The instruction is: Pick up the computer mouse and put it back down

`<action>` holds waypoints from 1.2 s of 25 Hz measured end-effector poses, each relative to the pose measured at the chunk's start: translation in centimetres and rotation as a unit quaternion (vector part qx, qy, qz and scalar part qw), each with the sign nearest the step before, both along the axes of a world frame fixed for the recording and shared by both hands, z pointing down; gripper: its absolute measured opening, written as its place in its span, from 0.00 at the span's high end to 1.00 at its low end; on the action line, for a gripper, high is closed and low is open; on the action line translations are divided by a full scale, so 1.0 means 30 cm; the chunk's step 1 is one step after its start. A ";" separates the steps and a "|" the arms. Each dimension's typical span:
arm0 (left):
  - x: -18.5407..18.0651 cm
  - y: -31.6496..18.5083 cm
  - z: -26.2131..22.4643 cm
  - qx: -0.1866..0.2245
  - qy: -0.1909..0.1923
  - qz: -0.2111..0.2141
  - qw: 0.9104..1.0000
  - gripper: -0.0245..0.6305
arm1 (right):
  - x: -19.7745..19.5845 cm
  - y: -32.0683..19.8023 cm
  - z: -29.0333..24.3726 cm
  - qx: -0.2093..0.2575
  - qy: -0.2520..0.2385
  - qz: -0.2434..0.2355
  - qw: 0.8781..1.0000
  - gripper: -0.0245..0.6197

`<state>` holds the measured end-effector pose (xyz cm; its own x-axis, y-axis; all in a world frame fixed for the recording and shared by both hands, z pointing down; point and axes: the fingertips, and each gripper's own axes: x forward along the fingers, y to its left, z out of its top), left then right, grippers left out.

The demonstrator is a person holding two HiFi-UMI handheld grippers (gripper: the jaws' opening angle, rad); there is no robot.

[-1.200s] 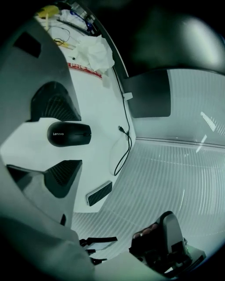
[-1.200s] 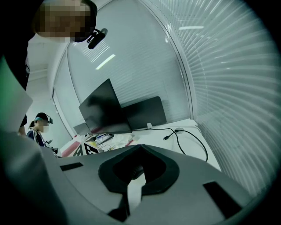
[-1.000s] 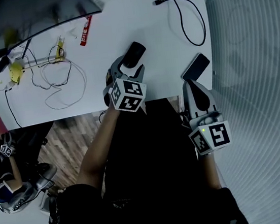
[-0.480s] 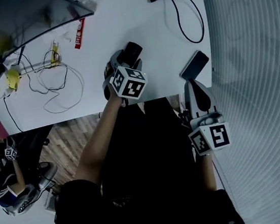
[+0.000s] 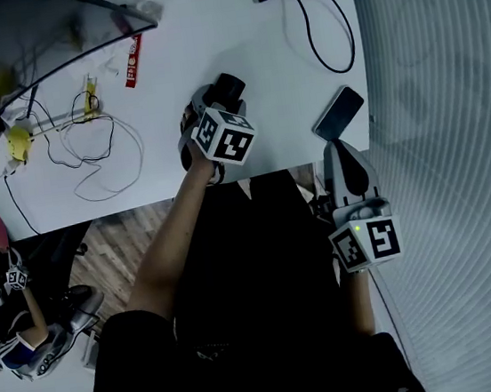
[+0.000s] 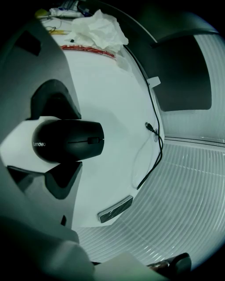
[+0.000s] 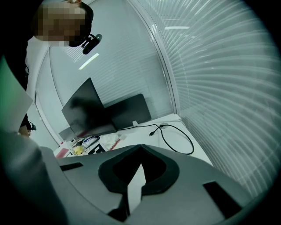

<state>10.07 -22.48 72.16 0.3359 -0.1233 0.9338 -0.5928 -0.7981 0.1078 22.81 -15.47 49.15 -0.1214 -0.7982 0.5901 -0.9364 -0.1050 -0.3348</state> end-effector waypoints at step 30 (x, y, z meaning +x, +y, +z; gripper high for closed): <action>-0.037 0.002 -0.118 0.026 0.038 -0.082 0.996 0.53 | -0.047 0.053 -0.066 0.034 0.008 -0.020 0.999 0.96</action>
